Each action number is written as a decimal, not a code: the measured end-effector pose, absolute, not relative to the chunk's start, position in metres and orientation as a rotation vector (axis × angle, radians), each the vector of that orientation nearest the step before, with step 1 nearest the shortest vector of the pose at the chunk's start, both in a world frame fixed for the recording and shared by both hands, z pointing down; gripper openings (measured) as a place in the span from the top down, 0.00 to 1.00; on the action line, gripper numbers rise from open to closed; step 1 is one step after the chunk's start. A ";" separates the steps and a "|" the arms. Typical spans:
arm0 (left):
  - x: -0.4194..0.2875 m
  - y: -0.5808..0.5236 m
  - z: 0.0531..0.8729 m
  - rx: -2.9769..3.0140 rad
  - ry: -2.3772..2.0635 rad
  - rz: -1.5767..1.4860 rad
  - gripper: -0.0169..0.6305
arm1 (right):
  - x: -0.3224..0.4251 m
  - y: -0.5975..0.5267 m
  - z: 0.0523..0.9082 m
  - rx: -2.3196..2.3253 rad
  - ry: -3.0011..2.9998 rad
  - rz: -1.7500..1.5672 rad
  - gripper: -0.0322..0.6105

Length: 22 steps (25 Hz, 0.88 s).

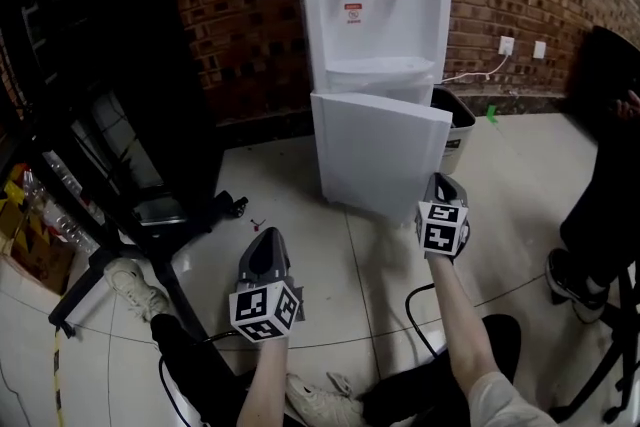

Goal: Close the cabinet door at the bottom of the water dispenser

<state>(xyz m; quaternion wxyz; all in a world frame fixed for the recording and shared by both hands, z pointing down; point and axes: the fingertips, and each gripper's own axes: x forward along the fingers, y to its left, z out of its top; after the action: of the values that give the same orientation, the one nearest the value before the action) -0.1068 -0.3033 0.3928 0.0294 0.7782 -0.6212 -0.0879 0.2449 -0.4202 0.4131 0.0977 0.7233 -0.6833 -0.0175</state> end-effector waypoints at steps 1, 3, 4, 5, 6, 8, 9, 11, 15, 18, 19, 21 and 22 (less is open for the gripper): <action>-0.105 -0.307 0.390 2.412 -1.912 -0.270 0.95 | 0.250 -0.427 0.413 2.142 -2.012 -0.055 0.95; -0.104 -0.312 0.383 2.442 -1.919 -0.258 0.95 | 0.257 -0.440 0.413 2.137 -1.995 -0.063 0.95; -0.106 -0.313 0.380 2.449 -1.926 -0.259 0.95 | 0.259 -0.446 0.414 2.131 -1.990 -0.067 0.95; -0.109 -0.314 0.378 2.450 -1.934 -0.265 0.95 | 0.261 -0.453 0.415 2.126 -1.985 -0.072 0.95; -0.111 -0.315 0.376 2.445 -1.941 -0.272 0.95 | 0.263 -0.460 0.416 2.119 -1.981 -0.079 0.95; -0.115 -0.315 0.377 2.433 -1.957 -0.267 0.95 | 0.267 -0.476 0.415 2.102 -1.972 -0.096 0.95; -0.116 -0.315 0.380 2.428 -1.963 -0.253 0.95 | 0.269 -0.485 0.415 2.090 -1.968 -0.105 0.95; -0.116 -0.316 0.389 2.421 -1.967 -0.214 0.95 | 0.272 -0.501 0.415 2.067 -1.957 -0.122 0.95; -0.115 -0.320 0.404 2.409 -1.965 -0.156 0.95 | 0.279 -0.526 0.414 2.038 -1.927 -0.134 0.95; -0.117 -0.321 0.409 2.399 -1.967 -0.140 0.95 | 0.281 -0.544 0.415 2.037 -1.934 -0.111 0.95; -0.117 -0.322 0.410 2.398 -1.967 -0.135 0.95 | 0.281 -0.549 0.415 2.028 -1.934 -0.107 0.95; -0.117 -0.322 0.414 2.397 -1.969 -0.120 0.95 | 0.277 -0.559 0.416 1.985 -1.936 -0.113 0.95; -0.118 -0.323 0.416 2.394 -1.970 -0.115 0.95 | 0.274 -0.563 0.417 1.963 -1.936 -0.121 0.95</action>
<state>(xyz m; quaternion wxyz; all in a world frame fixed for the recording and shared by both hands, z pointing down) -0.1175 -0.3228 0.4155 0.0195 0.7716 -0.6347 -0.0370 0.2745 -0.5634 0.4173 0.1898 0.6984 -0.6887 -0.0430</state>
